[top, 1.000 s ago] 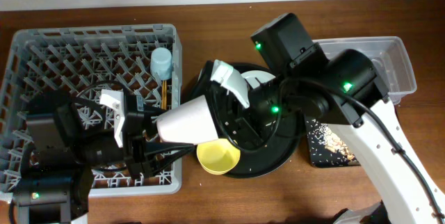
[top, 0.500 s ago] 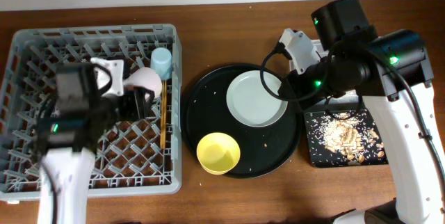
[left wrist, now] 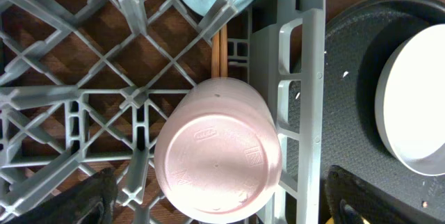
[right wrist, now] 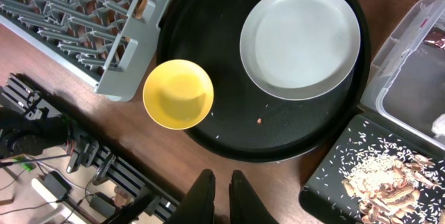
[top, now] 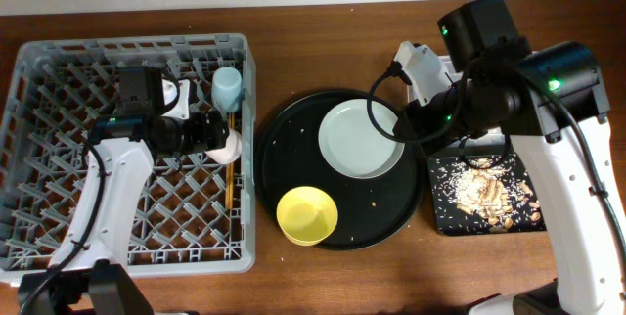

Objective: Sort waste into correct bins and load items into the dishwasher rack

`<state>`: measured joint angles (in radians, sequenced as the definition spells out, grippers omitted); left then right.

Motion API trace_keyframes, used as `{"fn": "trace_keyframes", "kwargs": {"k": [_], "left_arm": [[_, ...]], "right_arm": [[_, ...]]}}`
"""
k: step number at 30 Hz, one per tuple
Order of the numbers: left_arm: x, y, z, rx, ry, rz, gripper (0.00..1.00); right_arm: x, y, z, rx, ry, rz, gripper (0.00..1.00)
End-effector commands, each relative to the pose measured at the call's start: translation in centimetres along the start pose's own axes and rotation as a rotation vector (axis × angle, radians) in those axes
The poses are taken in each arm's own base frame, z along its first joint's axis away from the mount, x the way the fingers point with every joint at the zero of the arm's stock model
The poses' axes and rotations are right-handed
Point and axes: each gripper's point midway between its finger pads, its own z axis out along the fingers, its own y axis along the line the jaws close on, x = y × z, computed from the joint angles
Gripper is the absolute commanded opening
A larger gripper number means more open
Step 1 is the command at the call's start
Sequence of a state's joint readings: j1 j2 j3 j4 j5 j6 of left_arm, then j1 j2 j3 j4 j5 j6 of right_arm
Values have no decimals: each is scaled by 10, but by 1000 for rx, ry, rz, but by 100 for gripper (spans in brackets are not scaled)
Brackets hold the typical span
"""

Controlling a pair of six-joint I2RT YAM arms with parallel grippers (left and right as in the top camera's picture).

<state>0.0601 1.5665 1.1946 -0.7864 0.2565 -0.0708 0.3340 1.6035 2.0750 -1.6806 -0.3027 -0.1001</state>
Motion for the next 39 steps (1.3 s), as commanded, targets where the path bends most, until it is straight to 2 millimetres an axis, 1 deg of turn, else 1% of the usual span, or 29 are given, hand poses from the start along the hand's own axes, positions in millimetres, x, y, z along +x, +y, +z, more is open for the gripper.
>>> {"fn": "trace_keyframes", "kwargs": {"k": [1,2,3,4,5,6,8,9,10,11,14,15,17,19,20,22,23,24,26,27,28,29,31,32,34,35,37,38,39], "left_arm": [[-12,-10,-23,22,-64,20,98],[-19,-20,-45,50,-125,25,98],[-22,-26,-62,60,-171,34,89],[-23,-30,-85,54,-234,36,44],[-22,-24,-105,1,-283,-3,0],[-19,-21,-107,-18,-278,-9,0],[-11,-18,-92,-20,-218,-22,0],[-5,-14,-79,-24,-178,-32,0],[4,-7,-52,-28,-98,-51,0],[10,-3,-34,-27,-42,-64,0],[14,-7,-4,33,33,-80,0],[17,-4,7,31,58,-87,0],[22,-11,17,63,93,-82,0],[19,-17,16,74,79,-63,0],[17,-19,12,78,66,-59,0],[5,-26,-13,88,-25,-32,2],[-2,-31,-30,95,-83,-16,7],[-4,-33,-39,94,-110,-8,9],[-5,-31,-42,80,-121,-6,11],[-9,-21,-42,22,-137,-12,11],[-13,-4,-42,-74,-159,-51,11],[-14,1,-41,-104,-165,-71,11],[-13,0,-31,-95,-142,-68,11],[-12,-5,-22,-89,-125,-55,11],[-8,-25,1,-54,-78,-6,11],[-2,-43,11,-17,-50,31,11],[0,-86,6,187,-47,115,11],[-1,-91,1,217,-53,122,11],[-7,-93,-12,217,-93,130,12]], "right_arm": [[2,-2,-7,17,-19,8,15],[1,-2,-6,16,-18,9,16],[1,-3,-5,16,-14,11,16],[1,-3,-3,14,-9,12,16],[1,-3,-2,14,-5,13,16],[1,-4,-2,15,-5,13,16],[1,-4,-2,14,-4,13,16],[1,-4,-2,14,-4,14,16],[1,-4,-2,14,-3,14,16],[1,-4,-2,14,-3,13,16],[1,-4,-2,14,-3,14,16],[1,-4,-1,14,-2,14,16],[1,-4,-2,14,-3,14,17],[1,-4,-2,14,-3,14,17],[1,-4,-1,14,-3,13,23],[1,-4,-1,14,-3,13,36],[1,-4,-1,14,-2,14,38],[1,-4,-1,14,-2,14,38],[1,-4,-1,14,-2,14,38],[2,-4,-1,14,0,14,38],[2,-3,-1,14,3,15,38],[3,-3,-1,14,4,16,38],[3,-3,-1,13,4,16,38],[2,-3,-1,13,4,15,38],[2,-3,-1,9,3,16,38],[2,-1,-1,2,3,16,38],[2,-2,-1,2,2,15,38],[2,-2,-1,2,2,15,38],[2,-2,-1,2,2,16,49]]}}
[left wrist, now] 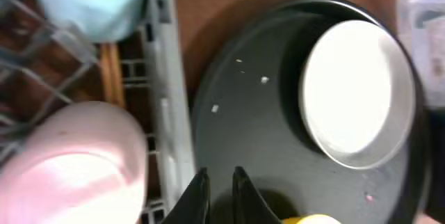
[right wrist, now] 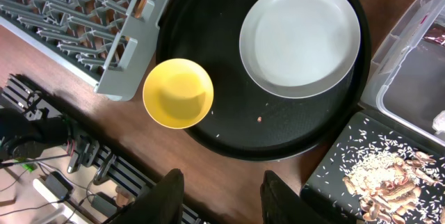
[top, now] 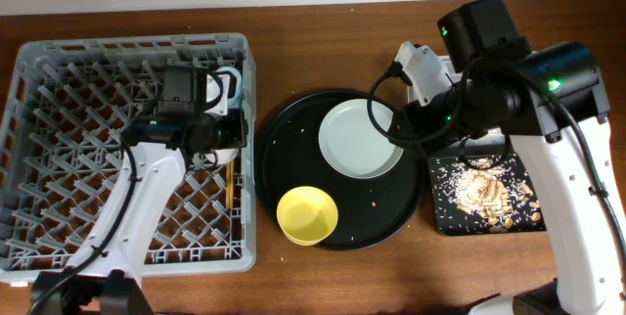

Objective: Sort waste into correct bins and load items into the dishwasher rack

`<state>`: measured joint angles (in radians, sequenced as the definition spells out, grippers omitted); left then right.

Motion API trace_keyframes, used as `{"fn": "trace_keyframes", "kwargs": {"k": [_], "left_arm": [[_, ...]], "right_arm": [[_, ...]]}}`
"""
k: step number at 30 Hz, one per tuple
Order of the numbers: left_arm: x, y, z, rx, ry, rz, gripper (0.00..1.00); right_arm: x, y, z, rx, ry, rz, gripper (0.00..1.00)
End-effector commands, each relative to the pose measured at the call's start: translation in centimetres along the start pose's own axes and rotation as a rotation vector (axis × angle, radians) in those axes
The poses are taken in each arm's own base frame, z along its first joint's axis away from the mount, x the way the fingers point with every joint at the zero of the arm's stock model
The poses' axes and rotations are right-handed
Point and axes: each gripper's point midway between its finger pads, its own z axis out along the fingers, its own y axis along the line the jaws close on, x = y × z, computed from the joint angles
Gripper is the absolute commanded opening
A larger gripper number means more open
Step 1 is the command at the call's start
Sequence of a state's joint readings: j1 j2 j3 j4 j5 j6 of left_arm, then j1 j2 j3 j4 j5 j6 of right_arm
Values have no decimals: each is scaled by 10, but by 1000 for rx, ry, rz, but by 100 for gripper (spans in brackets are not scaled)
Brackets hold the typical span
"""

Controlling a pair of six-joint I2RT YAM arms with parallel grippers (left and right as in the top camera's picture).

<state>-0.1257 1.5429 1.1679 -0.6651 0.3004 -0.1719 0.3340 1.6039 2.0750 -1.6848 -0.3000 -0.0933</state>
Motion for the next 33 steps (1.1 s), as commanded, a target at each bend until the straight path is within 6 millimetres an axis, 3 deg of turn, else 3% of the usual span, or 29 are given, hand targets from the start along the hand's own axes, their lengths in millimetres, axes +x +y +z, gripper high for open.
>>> {"fn": "trace_keyframes", "kwargs": {"k": [1,3,4,6,8,10,12,13,14,15,16,17,18,19,20,21,23,24,26,28,32,33], "left_arm": [[-13,-18,-30,82,-77,44,15],[-23,-21,-68,79,-175,45,40],[-25,-17,-94,48,-235,26,59],[-13,-2,-145,-53,-322,-7,74],[13,30,-183,-207,-362,-139,87],[42,64,-211,-378,-376,-272,94],[59,60,-208,-357,-318,-288,94],[66,49,-202,-296,-276,-274,91],[70,25,-194,-163,-228,-188,89],[75,1,-189,-46,-193,-117,84],[77,-9,-187,-16,-178,-84,84],[78,-19,-184,10,-166,-42,84],[80,-35,-180,48,-149,17,84],[83,-52,-174,88,-122,84,83],[89,-75,-162,133,-72,173,80],[98,-102,-135,133,17,260,79],[110,-122,-109,97,81,336,79],[124,-140,-84,47,130,407,79],[154,-157,-47,-33,225,501,79],[182,-158,-15,-83,345,557,74],[201,-146,16,-152,456,568,66],[206,-145,20,-163,474,574,52]], "right_arm": [[-1,0,-1,-10,-8,6,63],[-6,13,2,-91,-16,5,84],[-7,19,7,-121,0,-1,89],[-7,42,36,-157,44,-76,89],[3,64,67,-188,105,-123,85],[34,94,126,-215,210,-195,83],[51,105,171,-229,222,-238,81],[47,92,177,-167,208,-215,79],[37,82,168,-118,171,-207,79],[16,61,139,-59,89,-168,80],[-1,37,107,1,13,-115,89],[-14,7,72,76,-56,-28,99],[-18,-22,45,137,-102,54,99],[-16,-65,9,201,-153,186,99],[0,-113,-18,273,-176,345,99],[29,-174,-42,358,-193,549,99],[47,-203,-55,400,-206,654,99],[66,-229,-65,435,-214,749,99],[80,-243,-74,460,-224,811,99],[82,-245,-76,464,-226,820,99],[82,-245,-76,464,-226,820,99],[82,-245,-76,464,-226,820,99]]}}
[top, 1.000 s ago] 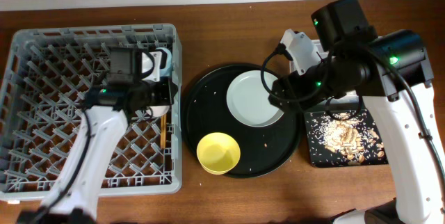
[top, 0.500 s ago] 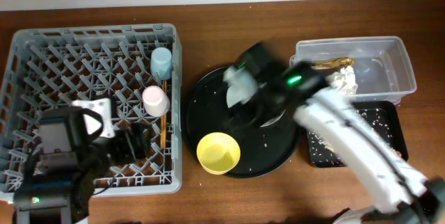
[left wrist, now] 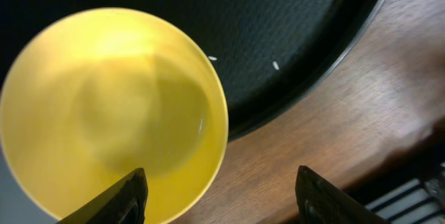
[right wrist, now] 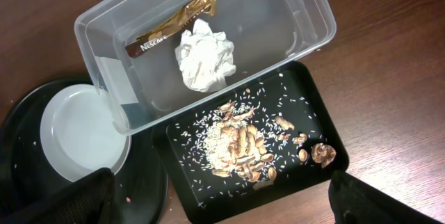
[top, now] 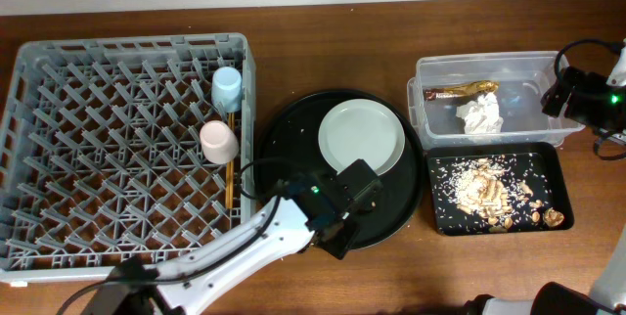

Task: Sort waste into correct bins and load items into the dishwasher rack
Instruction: 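Grasp the yellow bowl with the left gripper and place it in the rack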

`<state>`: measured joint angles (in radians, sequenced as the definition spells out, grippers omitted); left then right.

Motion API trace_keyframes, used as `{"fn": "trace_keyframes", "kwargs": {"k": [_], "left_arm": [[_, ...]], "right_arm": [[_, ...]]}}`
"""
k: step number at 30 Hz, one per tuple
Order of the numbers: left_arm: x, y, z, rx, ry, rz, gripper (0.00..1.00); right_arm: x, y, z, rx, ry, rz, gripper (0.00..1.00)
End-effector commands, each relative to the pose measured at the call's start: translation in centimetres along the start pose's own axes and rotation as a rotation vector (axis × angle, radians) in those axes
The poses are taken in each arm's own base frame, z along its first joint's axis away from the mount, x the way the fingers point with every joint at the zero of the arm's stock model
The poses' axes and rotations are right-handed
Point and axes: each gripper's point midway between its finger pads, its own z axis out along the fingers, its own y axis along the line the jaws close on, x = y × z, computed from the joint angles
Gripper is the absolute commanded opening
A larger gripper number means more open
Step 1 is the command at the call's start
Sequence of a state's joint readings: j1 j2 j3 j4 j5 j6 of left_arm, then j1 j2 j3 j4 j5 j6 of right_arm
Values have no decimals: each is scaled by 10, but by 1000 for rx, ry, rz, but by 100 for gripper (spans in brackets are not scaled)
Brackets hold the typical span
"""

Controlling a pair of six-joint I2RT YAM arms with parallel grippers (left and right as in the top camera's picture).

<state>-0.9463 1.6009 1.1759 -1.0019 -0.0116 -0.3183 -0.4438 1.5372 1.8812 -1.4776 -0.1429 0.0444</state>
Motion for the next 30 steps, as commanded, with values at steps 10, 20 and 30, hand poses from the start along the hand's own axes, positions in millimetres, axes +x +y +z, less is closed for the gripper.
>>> {"fn": "trace_keyframes", "kwargs": {"k": [10,20,30], "left_arm": [[-12,-3,43,-133,6,57,36],[-11,0,43,-157,6,64,0],[-98,156,-261,176,-732,-232,0]], "right_arm": [[-2,-1,0,2,-3,-1,99],[-2,-1,0,2,-3,-1,99],[-2,-1,0,2,-3,-1,99]]}}
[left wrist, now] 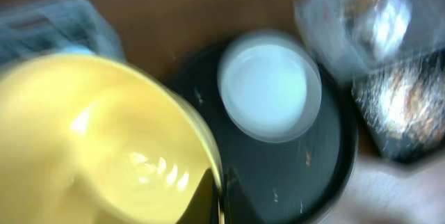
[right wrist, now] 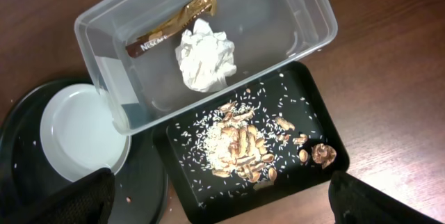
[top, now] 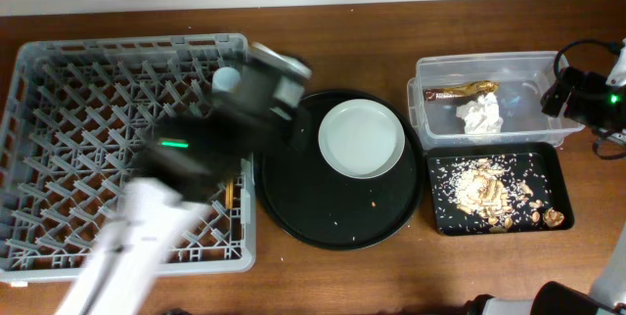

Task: Sort waste into correct bins and load items into the dishwasher rack
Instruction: 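Grasp the yellow bowl with the left gripper and place it in the rack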

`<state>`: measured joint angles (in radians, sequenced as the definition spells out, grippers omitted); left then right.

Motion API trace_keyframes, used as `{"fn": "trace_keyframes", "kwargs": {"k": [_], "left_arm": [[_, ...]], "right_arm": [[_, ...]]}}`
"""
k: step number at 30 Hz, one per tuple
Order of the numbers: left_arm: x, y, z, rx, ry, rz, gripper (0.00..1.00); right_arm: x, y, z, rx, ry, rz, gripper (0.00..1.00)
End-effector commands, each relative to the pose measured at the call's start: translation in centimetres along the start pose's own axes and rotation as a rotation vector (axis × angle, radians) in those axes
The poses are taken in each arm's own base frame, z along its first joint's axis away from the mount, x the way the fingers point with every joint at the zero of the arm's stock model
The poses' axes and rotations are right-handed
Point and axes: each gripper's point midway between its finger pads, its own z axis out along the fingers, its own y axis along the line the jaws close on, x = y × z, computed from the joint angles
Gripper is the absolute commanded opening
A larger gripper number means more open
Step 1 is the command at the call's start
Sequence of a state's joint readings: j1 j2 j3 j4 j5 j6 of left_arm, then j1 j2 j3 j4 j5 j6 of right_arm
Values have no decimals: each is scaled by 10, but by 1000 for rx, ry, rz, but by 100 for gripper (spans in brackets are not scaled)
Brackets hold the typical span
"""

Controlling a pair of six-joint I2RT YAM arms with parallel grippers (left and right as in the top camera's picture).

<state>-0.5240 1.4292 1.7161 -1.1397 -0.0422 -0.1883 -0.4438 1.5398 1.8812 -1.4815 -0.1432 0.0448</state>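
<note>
The yellow bowl [left wrist: 90, 140] fills the left of the blurred left wrist view, off the table. My left gripper [left wrist: 214, 186] is shut on its rim. In the overhead view the left arm [top: 215, 129] is a blur over the right side of the grey dishwasher rack [top: 59, 110], and the bowl itself cannot be made out there. A white plate [top: 362, 139] lies on the round black tray [top: 333, 222]. My right gripper [right wrist: 222, 213] hangs open at the far right [top: 582, 95], above the bins, its fingers [right wrist: 90, 196] wide apart.
A blue cup [top: 227, 80] stands in the rack's back right corner. The clear bin [top: 518, 66] holds a wrapper [right wrist: 167, 26] and a crumpled tissue [right wrist: 205, 60]. In front of it a black rectangular tray [top: 445, 219] carries rice and food scraps.
My left gripper was open at the yellow bowl on the round tray; now it is shut on the bowl's rim and the bowl is off the tray. The right arm has not moved.
First my left gripper was open over a pink cup in the rack and the right was shut above the round tray. Then the left was shut near the tray's edge and the right had opened. Later the right stood over the bins. The left now holds the bowl.
</note>
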Motion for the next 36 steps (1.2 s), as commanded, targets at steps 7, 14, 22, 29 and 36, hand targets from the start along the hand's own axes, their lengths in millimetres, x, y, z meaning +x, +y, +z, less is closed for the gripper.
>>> {"fn": "trace_keyframes", "kwargs": {"k": [7,14,22,29,36], "left_arm": [[-69,168,25,1060,-312,-362,0],[4,261,160,1054,-209,-685,0],[42,344,146,812,-212,-946,99],[-7,301,20,350,-242,-747,99],[5,-7,74,296,160,-66,64]], "right_arm": [[-2,-1,-1,2,-9,-2,99],[-2,-1,-1,2,-9,-2,99],[-2,-1,-1,2,-9,-2,99],[-2,-1,-1,2,-9,-2,99],[-2,-1,-1,2,-9,-2,99]]}}
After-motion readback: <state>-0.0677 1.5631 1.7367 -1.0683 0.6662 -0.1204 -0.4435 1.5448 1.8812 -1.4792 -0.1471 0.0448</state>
